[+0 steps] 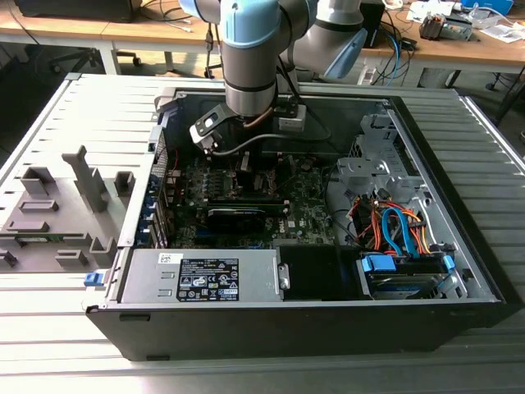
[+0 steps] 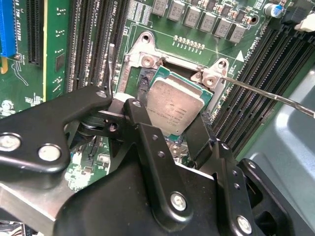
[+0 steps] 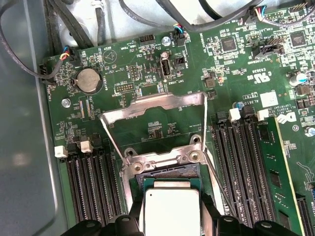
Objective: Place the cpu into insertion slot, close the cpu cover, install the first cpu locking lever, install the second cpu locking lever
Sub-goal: 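Place the cpu into insertion slot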
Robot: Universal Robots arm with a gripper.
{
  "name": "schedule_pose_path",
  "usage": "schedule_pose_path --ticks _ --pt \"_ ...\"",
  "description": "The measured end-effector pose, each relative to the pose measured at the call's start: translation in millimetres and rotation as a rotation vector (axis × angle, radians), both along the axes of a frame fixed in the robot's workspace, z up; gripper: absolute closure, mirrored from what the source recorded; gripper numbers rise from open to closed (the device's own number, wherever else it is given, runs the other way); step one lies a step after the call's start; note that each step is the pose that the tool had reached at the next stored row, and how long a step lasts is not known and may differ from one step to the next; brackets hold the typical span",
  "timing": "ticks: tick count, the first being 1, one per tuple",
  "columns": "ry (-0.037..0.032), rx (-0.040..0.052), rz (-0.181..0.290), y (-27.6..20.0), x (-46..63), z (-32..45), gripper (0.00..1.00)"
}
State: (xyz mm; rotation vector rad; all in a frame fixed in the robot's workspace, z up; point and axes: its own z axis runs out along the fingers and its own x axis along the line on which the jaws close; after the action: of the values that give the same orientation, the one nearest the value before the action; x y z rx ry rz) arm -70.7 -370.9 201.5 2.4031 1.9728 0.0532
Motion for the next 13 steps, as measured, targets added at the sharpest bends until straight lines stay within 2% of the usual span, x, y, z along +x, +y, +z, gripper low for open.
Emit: schedule_pose_path --ticks 3,5,10,11,13 --pt "0.0002 -0.0004 0.002 -0.1 0.0 2.8 0.46" --pt "0.0002 -0.0004 0.020 -0.1 -0.1 2.8 0.46" --pt "0.0003 -0.0005 0.114 -0.1 -0.1 2.9 0.46" --pt "0.0003 -0.0007 0.156 -0.1 -0.1 2.9 0.46" --pt "0.0003 -0.0006 0.191 0.0 -0.1 2.9 0.46"
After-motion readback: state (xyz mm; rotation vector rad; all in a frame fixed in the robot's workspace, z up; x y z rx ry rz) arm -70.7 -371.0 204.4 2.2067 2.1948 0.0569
